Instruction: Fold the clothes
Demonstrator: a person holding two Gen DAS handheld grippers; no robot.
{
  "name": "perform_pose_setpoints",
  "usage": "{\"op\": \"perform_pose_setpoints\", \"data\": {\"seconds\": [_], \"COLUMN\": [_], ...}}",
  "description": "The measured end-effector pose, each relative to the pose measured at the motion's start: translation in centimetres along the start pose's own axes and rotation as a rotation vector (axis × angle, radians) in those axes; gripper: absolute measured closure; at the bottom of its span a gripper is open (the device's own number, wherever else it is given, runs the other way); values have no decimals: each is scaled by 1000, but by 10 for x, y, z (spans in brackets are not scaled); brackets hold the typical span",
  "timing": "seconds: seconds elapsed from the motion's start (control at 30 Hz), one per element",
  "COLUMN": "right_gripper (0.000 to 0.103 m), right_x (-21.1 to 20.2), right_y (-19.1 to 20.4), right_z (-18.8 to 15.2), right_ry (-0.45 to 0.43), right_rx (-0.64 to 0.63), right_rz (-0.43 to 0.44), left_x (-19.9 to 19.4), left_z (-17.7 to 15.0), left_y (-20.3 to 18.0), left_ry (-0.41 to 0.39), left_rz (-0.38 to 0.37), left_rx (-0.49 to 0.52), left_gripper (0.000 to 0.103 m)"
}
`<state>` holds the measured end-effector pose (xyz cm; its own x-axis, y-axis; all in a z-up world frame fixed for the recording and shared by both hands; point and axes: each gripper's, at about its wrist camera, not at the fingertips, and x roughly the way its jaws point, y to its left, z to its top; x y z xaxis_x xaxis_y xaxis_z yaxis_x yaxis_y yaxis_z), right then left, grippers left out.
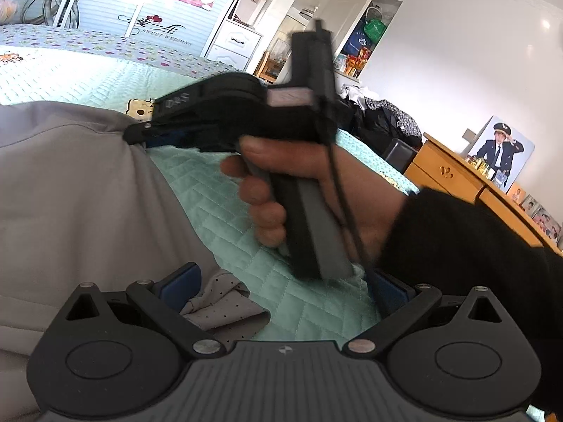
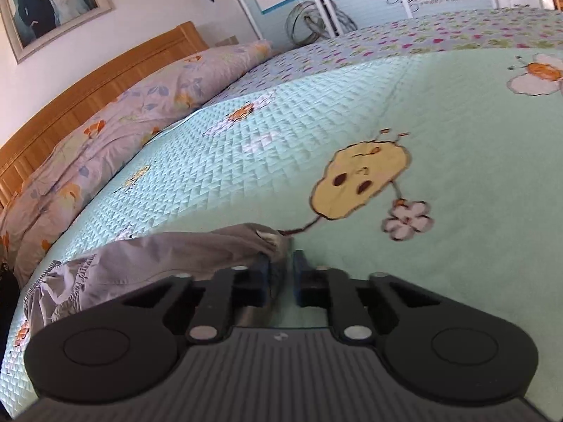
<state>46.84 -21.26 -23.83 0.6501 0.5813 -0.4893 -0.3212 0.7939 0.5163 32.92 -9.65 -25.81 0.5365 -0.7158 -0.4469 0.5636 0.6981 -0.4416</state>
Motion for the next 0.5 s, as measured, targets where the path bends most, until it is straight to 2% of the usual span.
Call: {"op": "perform_pose_setpoints", "data": {"seconds": [0.03,0.27,0.43,0.47,0.5], "right_gripper": [93,92,86,79,63], "right_x": [2,20,32,31,23], "right_y": [-2,-20,-32,-37,-47], "right_z": [3,21,34,35,36], "right_ry": [-2,-13,-22,-35,-69], "right_rx": [22,176,286,329,403], "right_rz": [10,81,132,152,186], "left_x": [-1,-3,-6,-7,-8], "left_z": [-1,-5,-6,-7,-7], "left_y": [-1,-6,-7,-8,-8], "left_ry": [2,3,3,1,-5], "left_rz": [5,30,26,27,23], "left_rx": [4,20,16,20,20], "left_gripper": [2,2,2,2,2]}}
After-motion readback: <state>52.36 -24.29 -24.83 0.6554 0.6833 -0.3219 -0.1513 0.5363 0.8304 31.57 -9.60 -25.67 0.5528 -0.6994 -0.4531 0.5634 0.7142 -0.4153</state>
